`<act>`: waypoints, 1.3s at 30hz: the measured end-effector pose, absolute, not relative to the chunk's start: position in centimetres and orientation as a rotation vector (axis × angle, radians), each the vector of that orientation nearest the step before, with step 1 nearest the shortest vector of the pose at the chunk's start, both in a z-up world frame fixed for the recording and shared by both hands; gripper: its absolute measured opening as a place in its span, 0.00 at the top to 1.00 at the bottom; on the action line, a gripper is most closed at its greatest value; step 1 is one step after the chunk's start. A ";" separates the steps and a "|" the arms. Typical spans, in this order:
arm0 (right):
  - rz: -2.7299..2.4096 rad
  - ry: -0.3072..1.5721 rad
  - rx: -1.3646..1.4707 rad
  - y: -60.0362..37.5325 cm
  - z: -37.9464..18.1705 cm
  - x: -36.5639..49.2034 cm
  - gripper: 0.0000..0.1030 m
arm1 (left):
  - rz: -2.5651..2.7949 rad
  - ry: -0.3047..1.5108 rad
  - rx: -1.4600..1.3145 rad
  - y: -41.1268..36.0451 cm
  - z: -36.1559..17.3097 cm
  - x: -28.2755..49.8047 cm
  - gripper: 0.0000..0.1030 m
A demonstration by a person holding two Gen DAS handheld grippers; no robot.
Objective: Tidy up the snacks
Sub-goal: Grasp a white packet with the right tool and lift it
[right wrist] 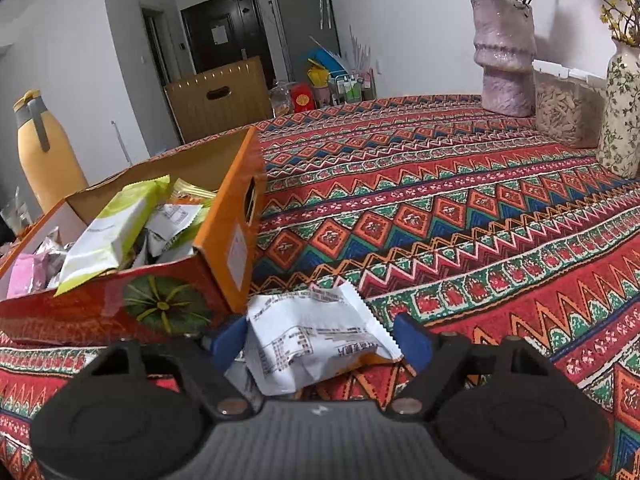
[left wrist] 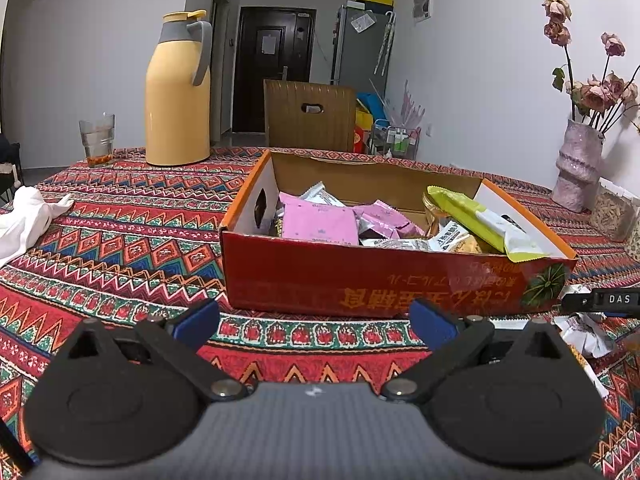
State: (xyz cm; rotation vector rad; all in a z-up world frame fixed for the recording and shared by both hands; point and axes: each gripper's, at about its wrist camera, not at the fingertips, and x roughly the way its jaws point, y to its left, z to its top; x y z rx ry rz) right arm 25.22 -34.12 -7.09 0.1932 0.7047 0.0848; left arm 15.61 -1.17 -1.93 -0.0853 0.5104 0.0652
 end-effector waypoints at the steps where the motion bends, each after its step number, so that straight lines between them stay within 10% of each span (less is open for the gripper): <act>1: 0.083 0.700 0.186 -34.0 -7.1 25.2 0.30 | 0.065 0.512 -0.087 -1.1 -1.9 15.6 0.00; 16: 0.067 0.554 0.132 -33.4 -5.7 22.3 0.80 | 0.068 0.521 -0.092 -1.0 -2.1 15.8 0.00; 39: 0.044 0.318 0.240 -35.8 -4.6 12.8 0.80 | 0.030 0.566 0.067 -7.4 0.0 15.9 0.00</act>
